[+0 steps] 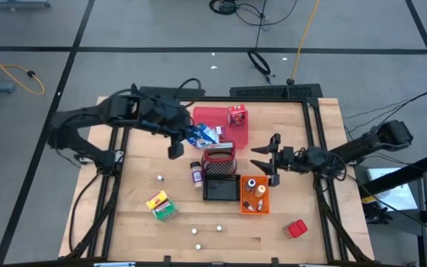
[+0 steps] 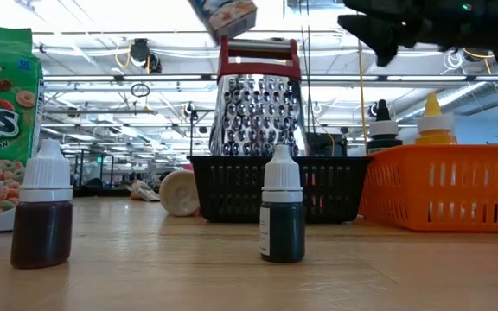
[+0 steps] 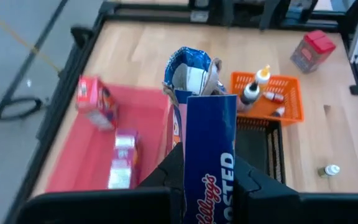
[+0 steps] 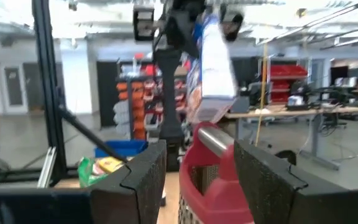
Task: Pick & Place Kitchen Items
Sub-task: Put the blue cereal box into the red bin
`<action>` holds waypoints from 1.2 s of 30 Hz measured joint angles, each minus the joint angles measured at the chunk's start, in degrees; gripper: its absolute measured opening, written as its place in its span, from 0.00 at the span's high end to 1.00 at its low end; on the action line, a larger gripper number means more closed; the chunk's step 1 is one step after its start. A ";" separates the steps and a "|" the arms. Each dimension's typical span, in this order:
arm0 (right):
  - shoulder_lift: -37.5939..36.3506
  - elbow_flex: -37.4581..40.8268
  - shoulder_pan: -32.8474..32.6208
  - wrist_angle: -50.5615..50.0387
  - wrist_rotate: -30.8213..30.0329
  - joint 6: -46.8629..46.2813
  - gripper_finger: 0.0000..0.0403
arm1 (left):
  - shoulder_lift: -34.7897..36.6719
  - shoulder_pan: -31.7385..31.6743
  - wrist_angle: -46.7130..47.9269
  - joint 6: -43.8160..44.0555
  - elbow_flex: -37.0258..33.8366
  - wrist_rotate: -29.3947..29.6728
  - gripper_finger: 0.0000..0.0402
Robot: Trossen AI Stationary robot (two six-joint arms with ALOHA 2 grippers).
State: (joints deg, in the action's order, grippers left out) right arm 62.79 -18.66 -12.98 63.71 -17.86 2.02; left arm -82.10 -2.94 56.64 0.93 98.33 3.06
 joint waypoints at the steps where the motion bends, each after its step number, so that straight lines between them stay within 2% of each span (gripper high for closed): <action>1: -0.54 -1.82 0.77 -3.43 1.19 -0.34 0.55 | -1.03 0.11 0.05 -0.77 1.70 0.02 0.88; 5: -1.59 -9.44 3.35 -14.81 1.89 -0.43 0.55 | -5.04 0.09 0.95 -3.30 7.99 0.01 0.88; 10: -2.13 -17.95 6.63 -23.80 3.17 3.21 0.55 | -8.87 0.09 4.74 -4.96 14.03 0.08 0.88; 15: -1.87 -24.41 10.31 -30.85 8.89 1.84 0.55 | -10.84 0.44 5.38 -6.13 15.90 0.10 0.88; 18: -1.78 -27.36 12.01 -35.61 9.28 1.68 0.55 | -11.35 0.46 5.08 -6.65 16.10 0.12 0.88; 25: 0.02 -32.97 16.09 -39.86 18.44 -1.41 0.55 | -12.44 0.46 4.23 -8.05 16.04 2.51 0.88; 30: 3.73 -36.17 18.04 -40.72 20.09 -1.79 0.55 | -12.42 0.46 2.44 -9.31 16.00 2.59 0.88; 34: 6.75 -38.99 19.40 -41.17 25.62 -3.19 0.55 | -12.44 0.46 2.62 -9.44 15.99 2.98 0.88; 36: 8.06 -40.31 19.71 -42.13 25.69 -2.73 0.55 | -12.44 0.46 2.67 -9.44 16.00 2.99 0.88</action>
State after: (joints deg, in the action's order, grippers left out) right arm 70.85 -58.97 6.73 21.58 7.84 -0.70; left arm -94.54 -2.48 59.31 -8.51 114.33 6.04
